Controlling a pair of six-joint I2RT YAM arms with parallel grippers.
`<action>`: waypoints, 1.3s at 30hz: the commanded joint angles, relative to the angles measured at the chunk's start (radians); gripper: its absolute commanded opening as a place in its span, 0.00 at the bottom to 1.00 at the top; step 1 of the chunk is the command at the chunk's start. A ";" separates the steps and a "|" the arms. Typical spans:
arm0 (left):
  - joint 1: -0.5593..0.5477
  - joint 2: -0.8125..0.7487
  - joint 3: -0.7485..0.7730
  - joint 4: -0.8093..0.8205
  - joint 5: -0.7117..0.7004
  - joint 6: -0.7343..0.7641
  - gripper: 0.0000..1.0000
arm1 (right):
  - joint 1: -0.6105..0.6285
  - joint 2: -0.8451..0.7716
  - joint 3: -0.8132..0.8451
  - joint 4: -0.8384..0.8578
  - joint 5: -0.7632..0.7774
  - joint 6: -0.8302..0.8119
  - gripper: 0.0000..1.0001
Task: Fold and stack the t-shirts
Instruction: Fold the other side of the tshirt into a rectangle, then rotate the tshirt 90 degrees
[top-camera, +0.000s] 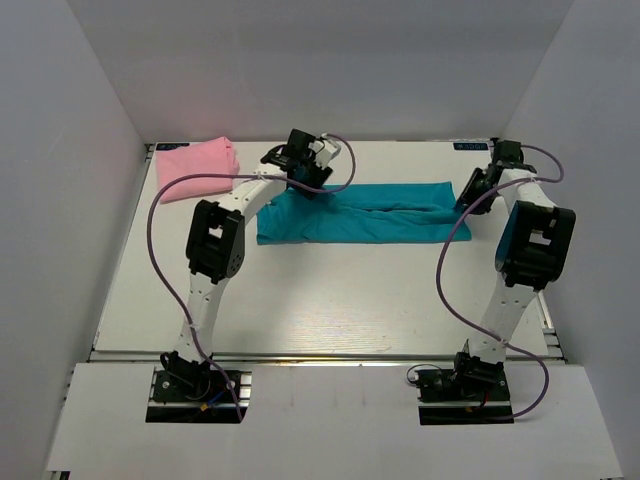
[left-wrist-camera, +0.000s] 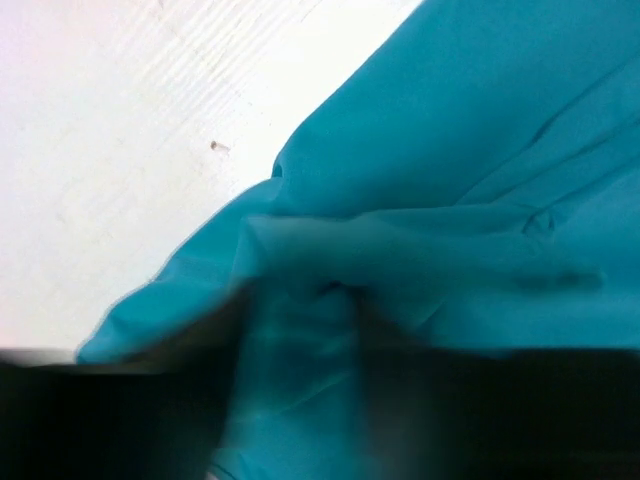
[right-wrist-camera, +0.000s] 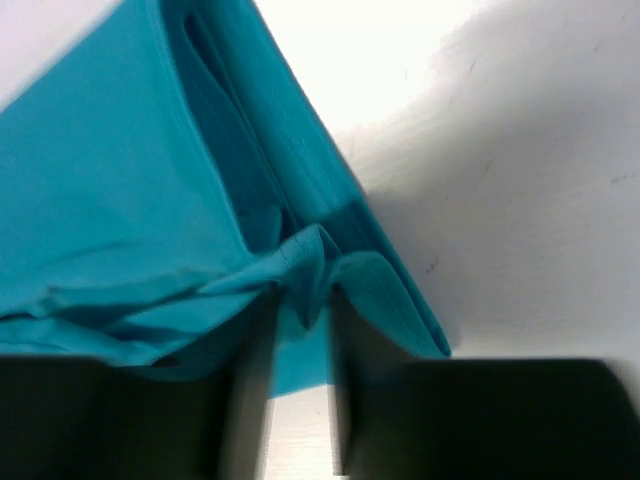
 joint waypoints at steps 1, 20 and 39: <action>0.019 -0.013 0.061 -0.016 -0.030 -0.038 0.94 | -0.002 0.028 0.109 0.009 0.003 -0.020 0.39; 0.050 -0.205 -0.111 -0.003 -0.003 -0.370 1.00 | 0.078 -0.141 0.037 0.060 -0.090 -0.135 0.90; 0.070 -0.195 -0.406 0.134 0.123 -0.509 1.00 | 0.158 0.217 0.224 0.048 -0.107 -0.146 0.90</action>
